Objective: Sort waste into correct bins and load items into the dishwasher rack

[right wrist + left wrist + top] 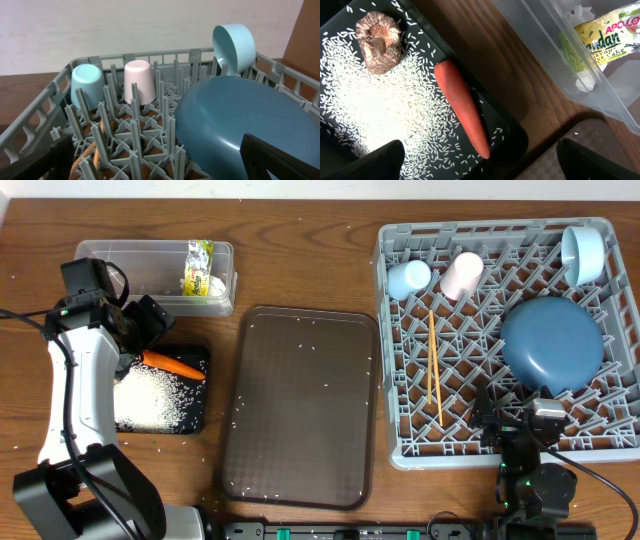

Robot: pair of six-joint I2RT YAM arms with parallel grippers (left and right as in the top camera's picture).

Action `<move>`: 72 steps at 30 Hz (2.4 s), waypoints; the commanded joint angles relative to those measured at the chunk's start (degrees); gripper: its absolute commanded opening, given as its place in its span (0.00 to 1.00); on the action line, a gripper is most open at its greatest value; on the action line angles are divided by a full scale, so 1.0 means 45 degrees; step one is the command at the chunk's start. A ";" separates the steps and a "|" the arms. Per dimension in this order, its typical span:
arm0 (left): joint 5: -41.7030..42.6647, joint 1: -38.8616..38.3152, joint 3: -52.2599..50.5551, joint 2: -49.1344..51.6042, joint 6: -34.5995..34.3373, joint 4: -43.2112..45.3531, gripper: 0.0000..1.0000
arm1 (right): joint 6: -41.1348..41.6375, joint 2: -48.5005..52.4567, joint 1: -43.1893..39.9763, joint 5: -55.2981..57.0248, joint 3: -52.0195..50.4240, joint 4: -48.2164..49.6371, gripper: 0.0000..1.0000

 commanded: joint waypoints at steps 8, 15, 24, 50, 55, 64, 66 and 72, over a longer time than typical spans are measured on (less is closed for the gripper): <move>-0.0117 0.0044 -0.0058 -0.0155 -0.0121 -0.0029 0.98 | -0.0107 -0.0112 -0.0175 -0.0131 -0.0068 0.0019 0.99; -0.0928 -0.0160 -0.0267 -0.1477 -0.0039 -0.0053 0.98 | -0.0107 -0.0112 -0.0175 -0.0131 -0.0068 0.0019 0.99; 0.1277 -0.2628 -0.5693 -0.6572 0.7524 0.7164 0.98 | -0.0107 -0.0112 -0.0175 -0.0131 -0.0068 0.0019 0.99; 0.0947 -0.2817 -1.6043 -1.9516 0.7329 0.9908 0.98 | -0.0107 -0.0112 -0.0175 -0.0136 -0.0068 0.0019 0.99; 0.0947 -0.2846 -1.6043 -2.0342 0.7227 0.9335 0.98 | -0.0107 -0.0112 -0.0175 -0.0131 -0.0068 0.0019 0.99; 0.0947 -0.3099 -1.6043 -2.0303 0.7232 0.9326 0.98 | -0.0107 -0.0112 -0.0175 -0.0136 -0.0068 0.0019 0.99; 0.0947 -0.3099 -1.6043 -2.0293 0.7232 0.9326 0.98 | -0.0107 -0.0112 -0.0175 -0.0131 -0.0068 0.0019 0.99; 0.0947 -0.3099 -1.6043 -2.0283 0.7232 0.9326 0.98 | -0.0107 -0.0112 -0.0175 -0.0131 -0.0068 0.0019 0.99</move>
